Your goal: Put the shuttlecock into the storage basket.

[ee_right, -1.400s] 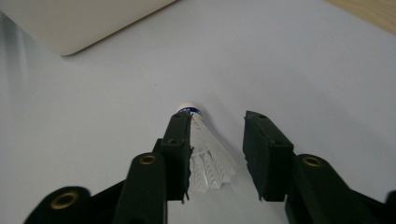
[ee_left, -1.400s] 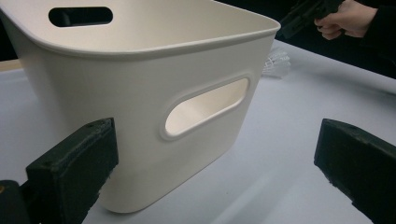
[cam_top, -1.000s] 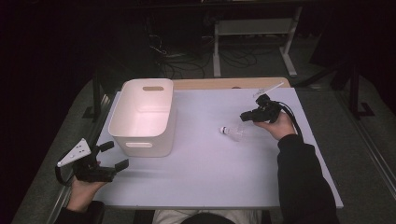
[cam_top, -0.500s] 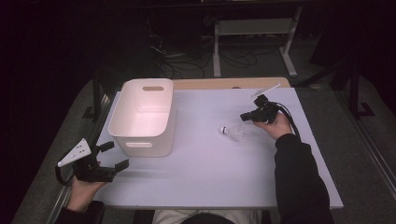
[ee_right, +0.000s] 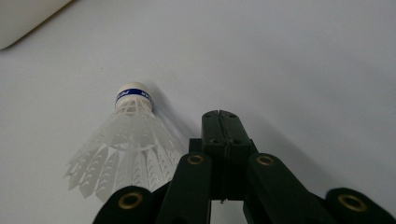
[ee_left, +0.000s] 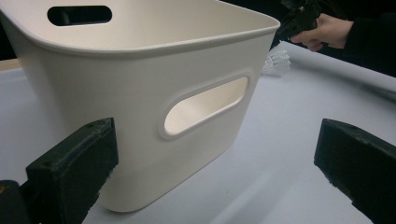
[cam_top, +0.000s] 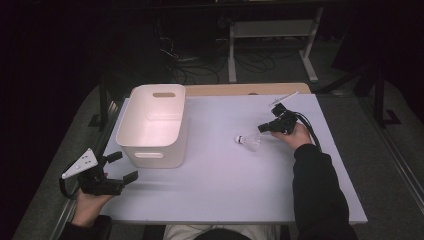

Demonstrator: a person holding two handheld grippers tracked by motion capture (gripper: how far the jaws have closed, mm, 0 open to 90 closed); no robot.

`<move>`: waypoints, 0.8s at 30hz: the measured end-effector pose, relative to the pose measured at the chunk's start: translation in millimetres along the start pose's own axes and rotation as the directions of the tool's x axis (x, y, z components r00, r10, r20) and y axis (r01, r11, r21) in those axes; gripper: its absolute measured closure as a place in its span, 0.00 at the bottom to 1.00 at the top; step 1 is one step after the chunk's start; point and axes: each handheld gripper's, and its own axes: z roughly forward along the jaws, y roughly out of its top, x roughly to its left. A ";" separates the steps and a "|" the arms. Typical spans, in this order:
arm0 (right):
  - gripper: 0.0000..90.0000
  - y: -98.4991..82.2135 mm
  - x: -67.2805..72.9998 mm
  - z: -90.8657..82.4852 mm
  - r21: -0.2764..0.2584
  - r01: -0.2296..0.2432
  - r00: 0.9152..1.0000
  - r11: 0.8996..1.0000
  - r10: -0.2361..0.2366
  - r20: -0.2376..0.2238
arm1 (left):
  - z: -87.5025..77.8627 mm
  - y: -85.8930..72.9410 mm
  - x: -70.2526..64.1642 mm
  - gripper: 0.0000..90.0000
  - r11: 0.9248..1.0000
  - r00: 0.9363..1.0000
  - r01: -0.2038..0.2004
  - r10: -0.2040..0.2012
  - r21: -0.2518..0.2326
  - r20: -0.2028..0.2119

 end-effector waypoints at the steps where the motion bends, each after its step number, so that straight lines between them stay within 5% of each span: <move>1: 0.99 -0.1 0.1 0.5 0.001 0.000 1.000 1.000 0.000 -0.004 | 0.0 0.0 0.1 0.00 1.000 1.000 -0.001 0.001 0.000 0.000; 24: 0.99 -3.3 9.3 10.8 0.065 0.020 0.995 0.998 -0.014 -0.095 | -0.2 0.0 -0.1 0.00 1.000 1.000 0.001 -0.001 -0.002 0.000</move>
